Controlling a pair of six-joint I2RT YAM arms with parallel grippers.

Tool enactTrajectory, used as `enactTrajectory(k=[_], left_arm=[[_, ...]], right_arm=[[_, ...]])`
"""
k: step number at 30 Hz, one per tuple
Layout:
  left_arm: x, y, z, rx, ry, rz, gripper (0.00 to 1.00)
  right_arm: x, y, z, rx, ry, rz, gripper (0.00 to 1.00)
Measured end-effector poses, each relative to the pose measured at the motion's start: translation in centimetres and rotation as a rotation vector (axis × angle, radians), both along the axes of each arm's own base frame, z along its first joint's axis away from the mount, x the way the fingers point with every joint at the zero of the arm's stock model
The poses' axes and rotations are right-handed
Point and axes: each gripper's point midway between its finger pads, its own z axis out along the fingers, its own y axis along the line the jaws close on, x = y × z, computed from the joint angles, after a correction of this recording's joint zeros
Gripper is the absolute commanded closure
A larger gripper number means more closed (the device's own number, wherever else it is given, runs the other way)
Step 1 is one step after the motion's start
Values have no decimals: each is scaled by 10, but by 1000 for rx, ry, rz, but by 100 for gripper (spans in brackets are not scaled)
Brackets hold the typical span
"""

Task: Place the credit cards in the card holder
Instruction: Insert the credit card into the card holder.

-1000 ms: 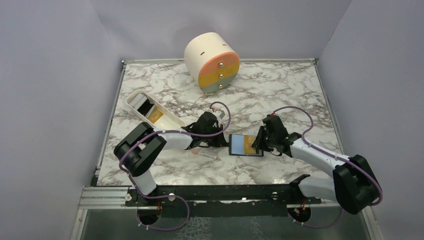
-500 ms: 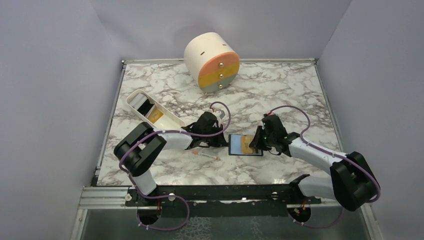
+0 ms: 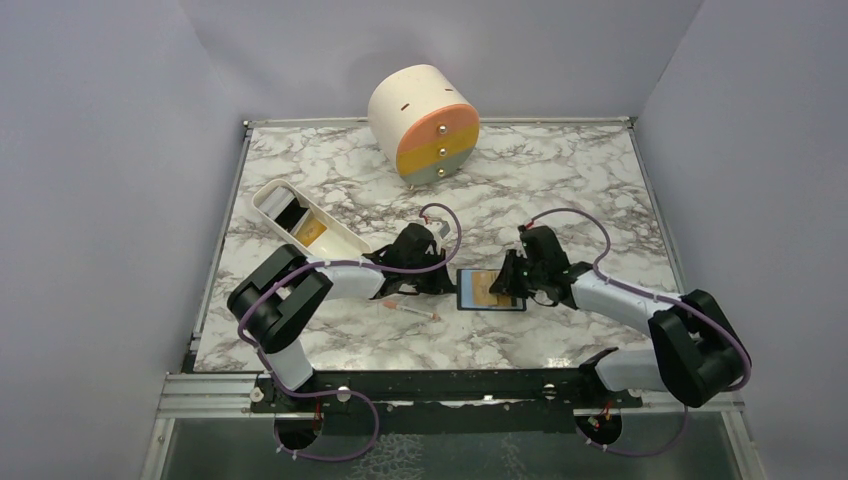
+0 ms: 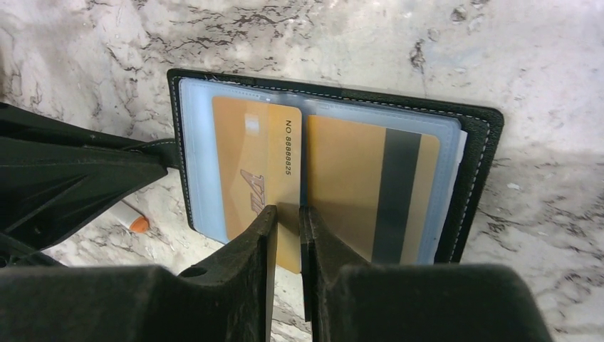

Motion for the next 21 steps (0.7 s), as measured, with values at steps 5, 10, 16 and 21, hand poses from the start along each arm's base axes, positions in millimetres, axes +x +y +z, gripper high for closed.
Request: enactTrajectory(k=[5,10,16,21], left_arm=[[0,3,1,9,0,13,100],[1,3,1,8,8,27,100],[12,8,3,49,-13,45,100],[17,14,2,69,-19,62,100]], right_arm=[[2,10,-1,34,8,28,79],[6,17,-1,49,18,43,70],[26,20,17,13,-19,52,69],[32,21,27,10,-47,52,69]])
